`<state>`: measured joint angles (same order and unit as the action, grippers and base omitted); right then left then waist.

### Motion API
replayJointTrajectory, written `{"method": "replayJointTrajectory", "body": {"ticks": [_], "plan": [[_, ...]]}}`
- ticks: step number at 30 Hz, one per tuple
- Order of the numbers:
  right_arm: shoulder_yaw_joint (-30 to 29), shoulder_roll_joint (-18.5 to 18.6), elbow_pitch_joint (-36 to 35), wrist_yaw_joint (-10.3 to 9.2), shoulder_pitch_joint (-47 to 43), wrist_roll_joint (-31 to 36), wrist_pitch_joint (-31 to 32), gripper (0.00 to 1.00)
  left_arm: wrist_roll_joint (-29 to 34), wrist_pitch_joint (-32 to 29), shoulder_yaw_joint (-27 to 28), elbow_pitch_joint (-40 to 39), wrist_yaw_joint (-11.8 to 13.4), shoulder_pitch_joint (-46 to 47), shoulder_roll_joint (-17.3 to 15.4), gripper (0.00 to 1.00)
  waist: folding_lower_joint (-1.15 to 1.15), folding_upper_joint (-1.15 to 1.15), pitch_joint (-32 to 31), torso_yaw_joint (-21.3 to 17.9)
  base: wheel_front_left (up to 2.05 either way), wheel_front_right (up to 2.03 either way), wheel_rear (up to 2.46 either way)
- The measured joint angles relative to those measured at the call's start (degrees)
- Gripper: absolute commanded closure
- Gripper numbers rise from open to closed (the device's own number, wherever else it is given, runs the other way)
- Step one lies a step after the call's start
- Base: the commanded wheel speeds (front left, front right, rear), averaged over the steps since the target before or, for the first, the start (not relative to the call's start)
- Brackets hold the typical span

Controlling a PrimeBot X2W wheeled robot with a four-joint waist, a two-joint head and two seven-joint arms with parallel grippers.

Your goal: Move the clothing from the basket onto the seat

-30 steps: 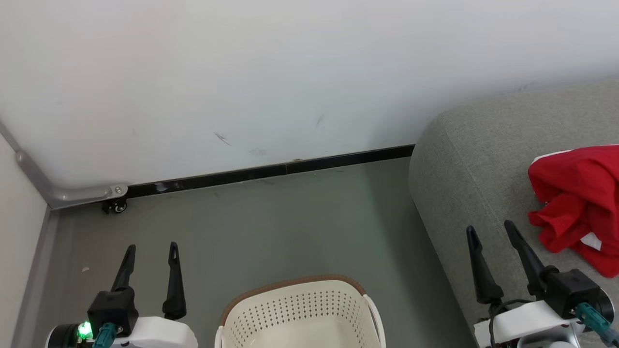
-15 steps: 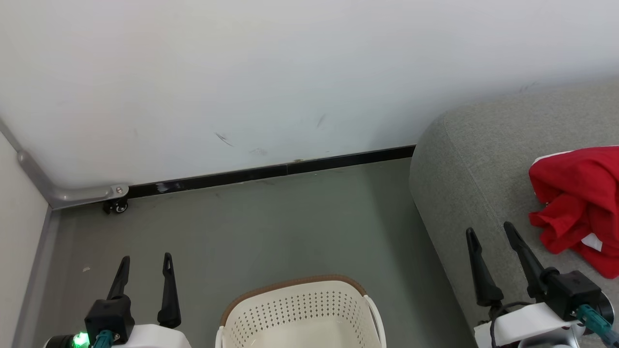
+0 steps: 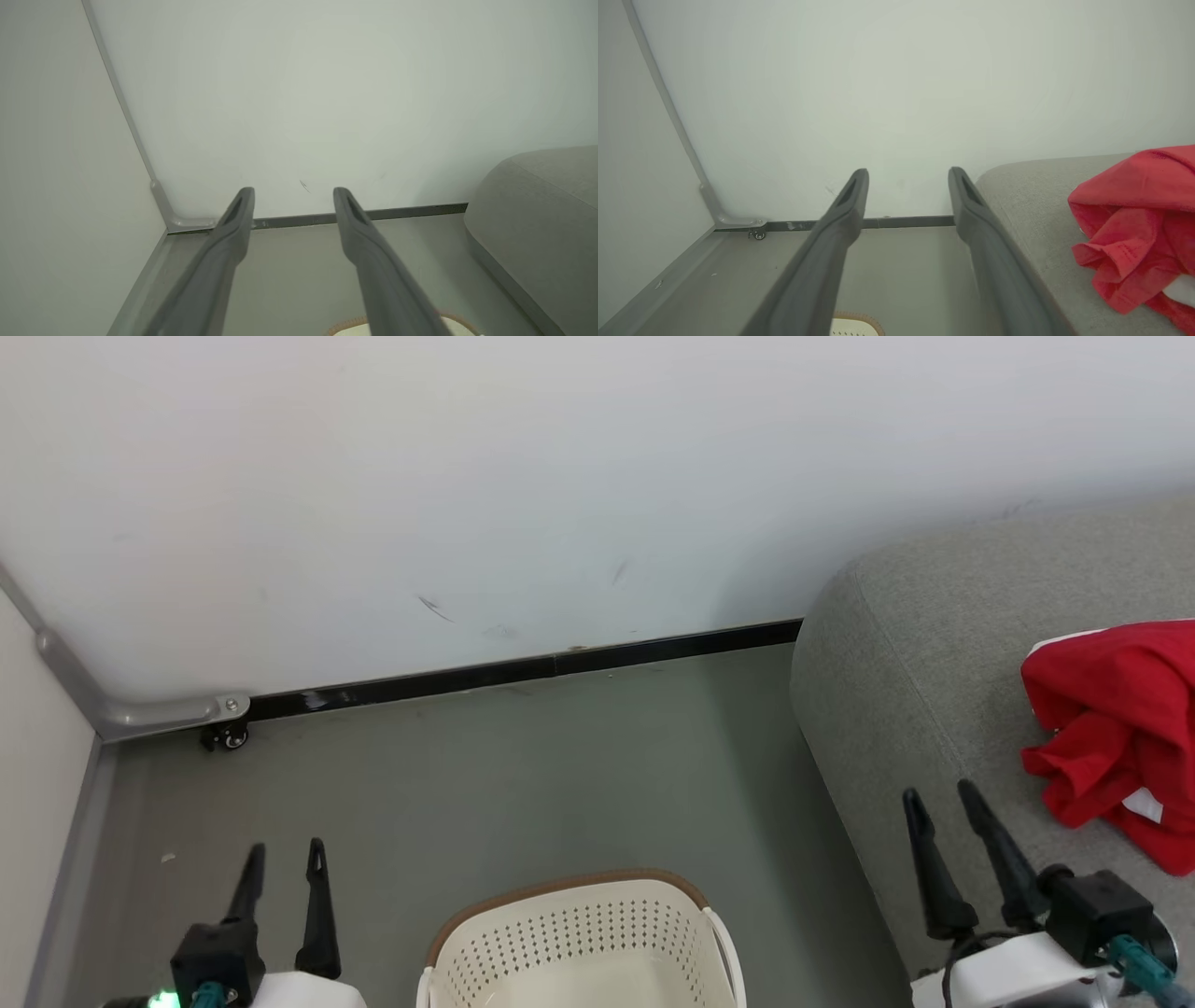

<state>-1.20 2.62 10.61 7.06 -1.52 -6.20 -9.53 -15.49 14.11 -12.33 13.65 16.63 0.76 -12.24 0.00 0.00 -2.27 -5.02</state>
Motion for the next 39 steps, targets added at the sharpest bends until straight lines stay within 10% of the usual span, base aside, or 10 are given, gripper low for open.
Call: {"method": "replayJointTrajectory", "body": {"ticks": [23, 39], "plan": [[-1.08, -0.48, 4.02, -0.01, -1.68, -15.52, 2.59, 1.0, -13.73, -4.6, 3.16, 3.36, -3.86, -1.85, 3.2, 1.0, 0.03, 0.0, 0.26, 0.64, 0.0, 0.0, 0.0], [-2.2, -0.49, 3.91, -0.01, -0.57, -29.88, 5.61, 1.0, -26.64, -8.32, 6.27, 3.08, -8.04, -1.59, 4.41, 1.0, 0.82, 0.0, 0.18, 1.78, 0.0, 0.0, 0.0]]}}
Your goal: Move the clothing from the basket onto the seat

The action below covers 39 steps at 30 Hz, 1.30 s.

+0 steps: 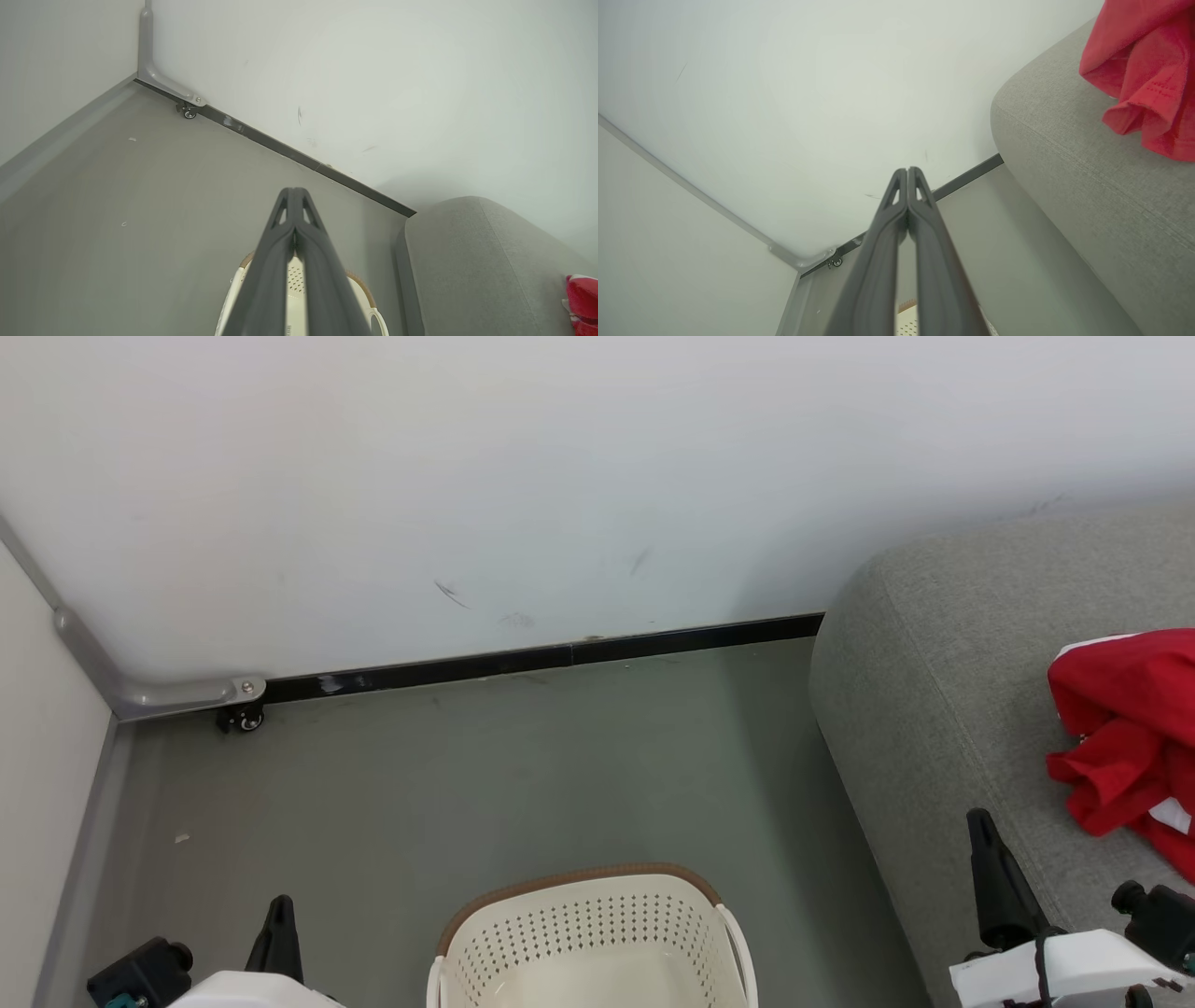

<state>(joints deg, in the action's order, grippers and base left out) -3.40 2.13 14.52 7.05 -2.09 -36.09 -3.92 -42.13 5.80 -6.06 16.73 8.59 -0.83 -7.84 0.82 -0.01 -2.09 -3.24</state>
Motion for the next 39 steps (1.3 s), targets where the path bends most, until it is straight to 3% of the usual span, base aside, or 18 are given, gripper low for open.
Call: {"method": "replayJointTrajectory", "body": {"ticks": [6, 12, 28, 39], "plan": [[-0.37, 0.0, -0.01, 0.0, 0.04, -5.09, 0.96, 1.0, -4.42, -0.91, 1.03, -0.18, -1.21, 0.12, 0.67, 1.0, 0.16, 0.0, -0.13, 0.31, 0.0, 0.0, 0.0], [-0.87, 0.0, 0.0, 0.0, 0.1, -10.31, 1.94, 1.0, -8.82, -2.33, 2.04, -0.25, -2.82, 0.63, 1.11, 1.0, 0.17, 0.0, -0.12, 0.62, 0.0, 0.0, 0.0], [-1.92, 0.0, 0.3, 0.0, 2.03, -23.92, 4.35, 1.0, -21.28, -5.34, 4.75, -0.3, -6.61, 1.4, 2.49, 1.0, -0.57, 0.0, 0.79, 1.42, 0.0, 0.0, 0.0], [-2.63, 0.01, 0.45, 0.0, 3.18, -33.3, 5.91, 1.0, -29.51, -7.33, 6.62, -0.3, -9.18, 2.31, 3.28, 1.0, -0.74, 0.0, 1.45, 1.97, 0.0, 0.0, 0.0]]}}
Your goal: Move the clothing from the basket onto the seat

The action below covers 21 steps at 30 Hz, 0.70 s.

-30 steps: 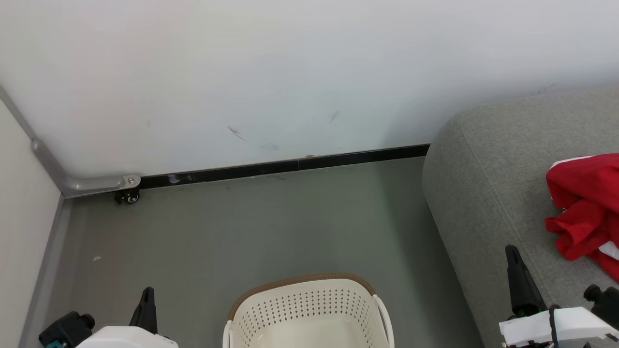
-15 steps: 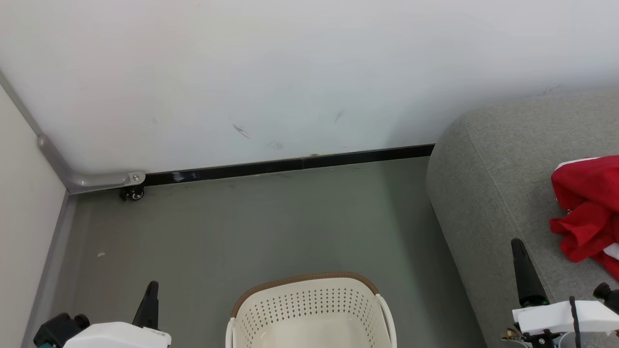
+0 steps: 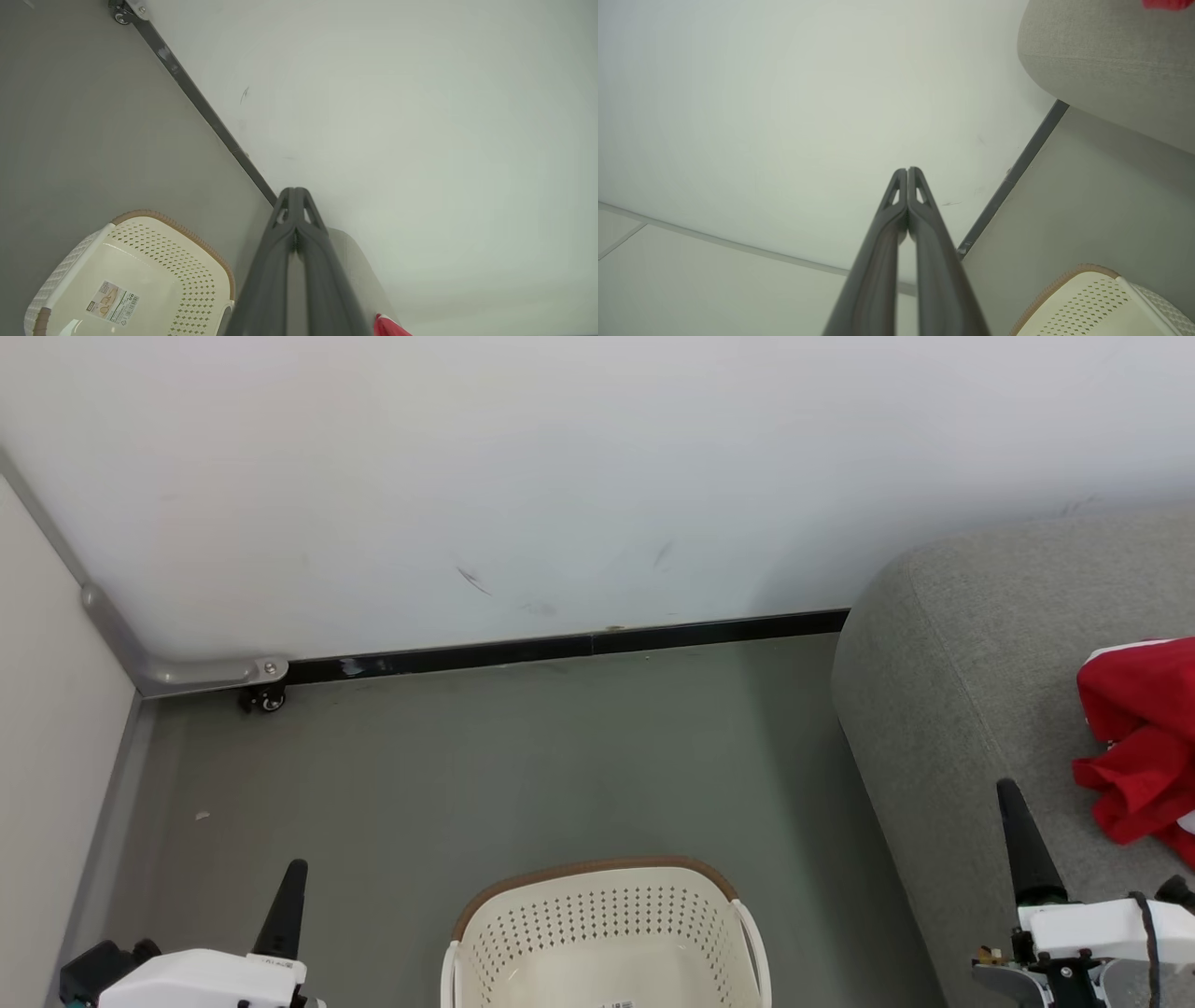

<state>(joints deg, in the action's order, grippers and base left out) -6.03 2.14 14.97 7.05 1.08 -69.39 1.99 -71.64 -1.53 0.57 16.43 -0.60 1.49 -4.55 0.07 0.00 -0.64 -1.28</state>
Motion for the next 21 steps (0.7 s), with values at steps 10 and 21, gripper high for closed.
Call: {"method": "replayJointTrajectory", "body": {"ticks": [10, 21], "plan": [[-0.69, 0.0, 0.11, 0.0, 0.54, -8.45, 1.62, 1.0, -7.53, -2.08, 1.7, -0.01, -2.53, 0.79, 1.02, 1.0, -0.03, 0.0, 0.35, 0.5, 0.0, 0.0, 0.0], [-1.3, 0.02, 0.24, 0.0, 1.63, -17.08, 3.24, 1.0, -15.1, -3.99, 3.47, -0.01, -4.8, 1.27, 1.68, 1.0, -0.04, 0.0, 0.62, 1.0, 0.0, 0.0, 0.0]]}}
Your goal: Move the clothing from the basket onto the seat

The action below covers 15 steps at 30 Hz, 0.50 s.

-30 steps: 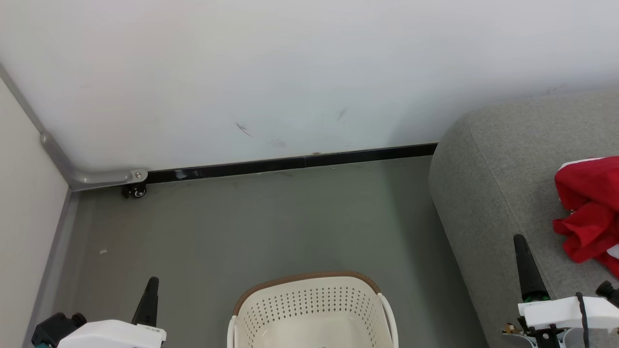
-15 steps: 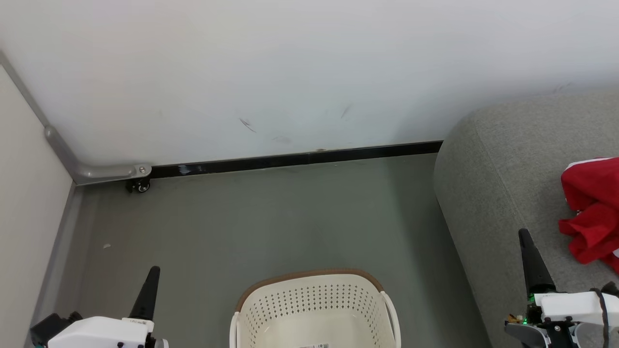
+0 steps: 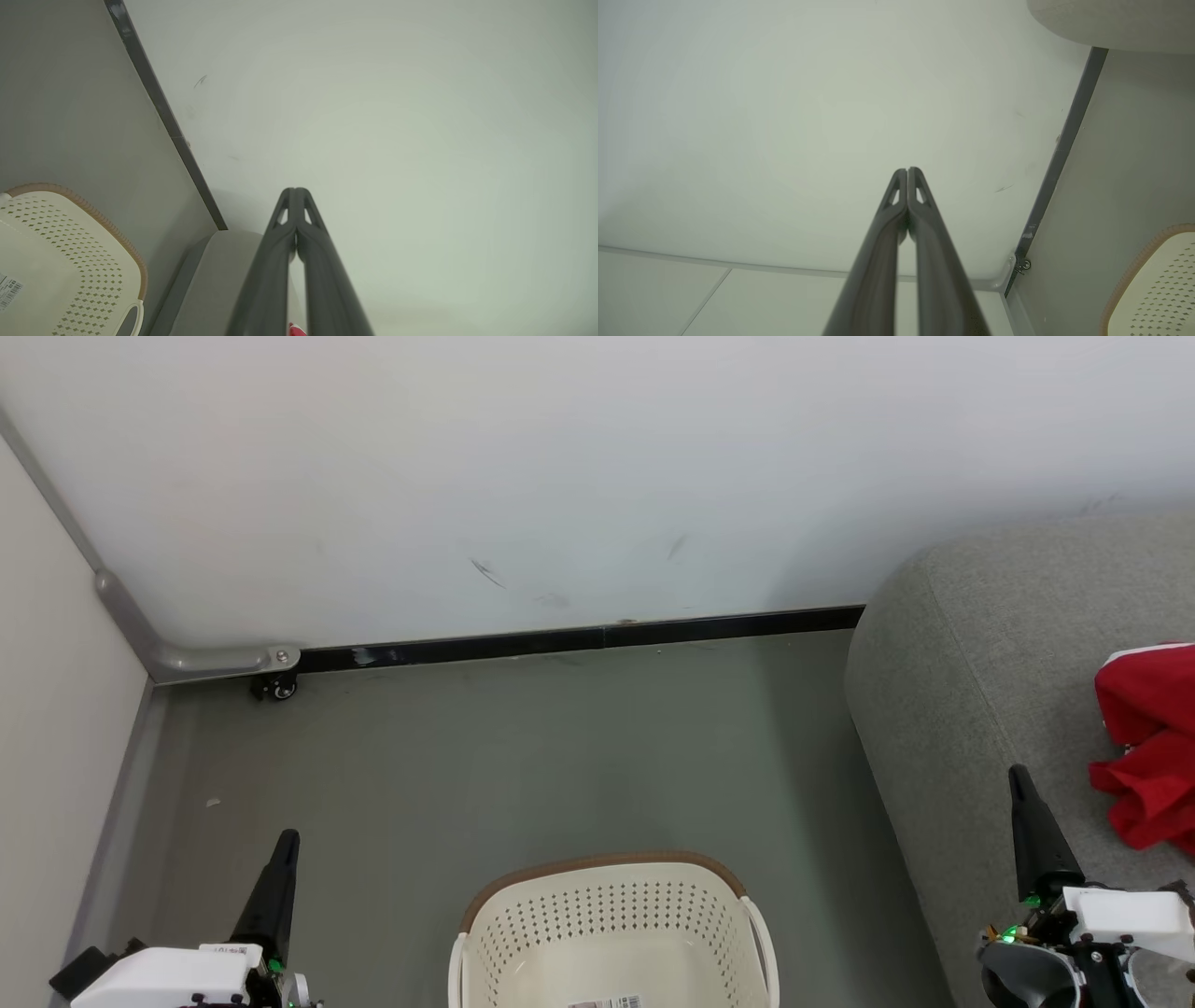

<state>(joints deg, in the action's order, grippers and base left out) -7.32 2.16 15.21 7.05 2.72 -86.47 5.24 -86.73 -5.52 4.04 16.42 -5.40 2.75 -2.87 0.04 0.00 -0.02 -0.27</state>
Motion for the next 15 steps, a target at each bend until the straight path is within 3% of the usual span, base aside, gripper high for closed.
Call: {"method": "replayJointTrajectory", "body": {"ticks": [6, 15], "plan": [[-0.34, 0.0, 0.19, 0.0, 0.68, -4.86, 0.83, 1.0, -4.61, -1.01, 1.0, 0.0, -1.46, 0.66, 0.47, 1.0, 0.0, 0.0, 0.14, 0.27, 0.0, 0.0, 0.0], [-0.41, 0.01, 0.19, 0.0, 1.08, -5.05, 0.83, 1.0, -4.91, -1.01, 1.08, 0.0, -1.51, 0.91, 0.67, 1.0, -0.01, 0.0, 0.14, 0.27, 0.0, 0.0, 0.0]]}}
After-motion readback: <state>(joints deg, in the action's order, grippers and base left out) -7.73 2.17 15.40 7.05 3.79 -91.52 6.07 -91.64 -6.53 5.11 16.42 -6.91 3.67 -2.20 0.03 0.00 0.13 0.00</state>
